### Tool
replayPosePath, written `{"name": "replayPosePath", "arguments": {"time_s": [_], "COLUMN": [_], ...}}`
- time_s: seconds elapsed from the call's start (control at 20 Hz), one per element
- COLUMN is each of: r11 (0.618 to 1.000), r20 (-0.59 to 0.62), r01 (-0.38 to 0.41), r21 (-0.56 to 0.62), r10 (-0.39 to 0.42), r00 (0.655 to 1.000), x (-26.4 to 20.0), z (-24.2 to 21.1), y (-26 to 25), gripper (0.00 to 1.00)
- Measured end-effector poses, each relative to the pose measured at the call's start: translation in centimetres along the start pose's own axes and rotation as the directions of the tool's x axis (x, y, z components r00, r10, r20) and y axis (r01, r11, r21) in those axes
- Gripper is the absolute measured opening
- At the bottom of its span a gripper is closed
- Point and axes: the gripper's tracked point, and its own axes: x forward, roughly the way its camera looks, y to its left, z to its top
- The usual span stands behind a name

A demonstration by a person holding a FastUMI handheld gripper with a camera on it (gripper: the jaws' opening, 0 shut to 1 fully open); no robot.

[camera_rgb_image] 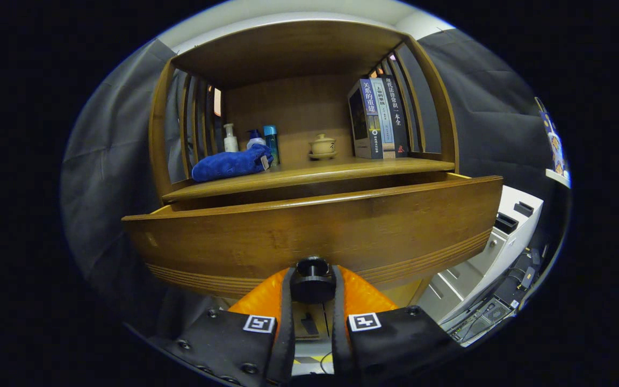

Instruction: Pull open the drawer, take out the items inside it, and place them on the countertop above the cabinet.

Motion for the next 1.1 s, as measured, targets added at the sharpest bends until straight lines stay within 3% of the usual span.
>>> {"name": "replayPosePath", "arguments": {"time_s": [1.1], "r11": [1.0], "r20": [-0.035], "r01": [0.01], "r21": [-0.027], "r10": [-0.011], "r00": [0.999], "x": [-7.3], "z": [-2.8], "y": [-0.2], "gripper": [0.36]}}
